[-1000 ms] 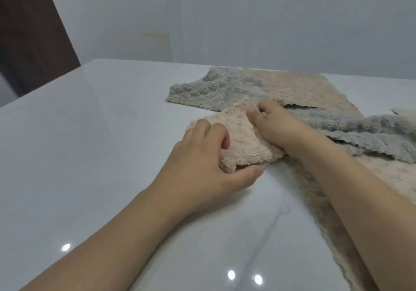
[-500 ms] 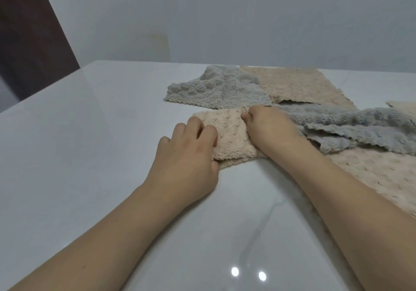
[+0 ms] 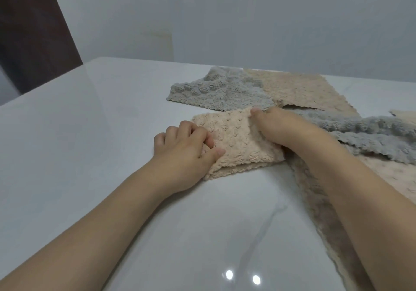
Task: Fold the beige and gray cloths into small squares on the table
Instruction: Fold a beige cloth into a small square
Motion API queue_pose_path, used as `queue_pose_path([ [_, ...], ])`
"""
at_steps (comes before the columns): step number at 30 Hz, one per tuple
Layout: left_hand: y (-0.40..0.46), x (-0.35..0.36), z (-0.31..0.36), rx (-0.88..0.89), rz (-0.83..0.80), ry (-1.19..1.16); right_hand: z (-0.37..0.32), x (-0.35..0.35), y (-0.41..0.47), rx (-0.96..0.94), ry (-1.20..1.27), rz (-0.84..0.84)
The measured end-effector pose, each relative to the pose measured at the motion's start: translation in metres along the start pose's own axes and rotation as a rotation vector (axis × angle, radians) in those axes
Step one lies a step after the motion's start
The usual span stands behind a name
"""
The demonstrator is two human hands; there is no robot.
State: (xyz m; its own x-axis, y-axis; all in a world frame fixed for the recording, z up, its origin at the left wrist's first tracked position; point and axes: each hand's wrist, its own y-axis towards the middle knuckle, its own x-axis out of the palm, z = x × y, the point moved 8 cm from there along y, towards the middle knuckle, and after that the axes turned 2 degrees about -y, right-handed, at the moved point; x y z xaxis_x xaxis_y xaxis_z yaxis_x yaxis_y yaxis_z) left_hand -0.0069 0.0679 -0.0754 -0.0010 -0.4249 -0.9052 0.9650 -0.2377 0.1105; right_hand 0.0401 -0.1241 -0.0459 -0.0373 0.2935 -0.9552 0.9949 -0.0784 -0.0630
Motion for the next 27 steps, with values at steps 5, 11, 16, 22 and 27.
queue_pose_path([
  [5,-0.004,0.004,-0.004,-0.014,-0.14,-0.001,-0.009,0.006,-0.005,0.001,-0.156,0.034],
  [11,-0.002,0.002,-0.014,-0.093,-0.202,-0.313,-0.005,0.009,-0.004,-0.003,-0.177,0.09],
  [16,0.017,-0.014,-0.01,-0.22,0.023,-0.274,-0.005,0.009,-0.006,-0.021,-0.154,0.075],
  [22,0.065,-0.007,0.003,-0.261,-0.303,-0.258,-0.006,0.003,-0.005,-0.015,0.169,-0.011],
  [27,0.082,-0.024,0.009,-0.177,-0.109,-0.452,-0.004,0.002,-0.001,-0.103,0.425,-0.011],
])
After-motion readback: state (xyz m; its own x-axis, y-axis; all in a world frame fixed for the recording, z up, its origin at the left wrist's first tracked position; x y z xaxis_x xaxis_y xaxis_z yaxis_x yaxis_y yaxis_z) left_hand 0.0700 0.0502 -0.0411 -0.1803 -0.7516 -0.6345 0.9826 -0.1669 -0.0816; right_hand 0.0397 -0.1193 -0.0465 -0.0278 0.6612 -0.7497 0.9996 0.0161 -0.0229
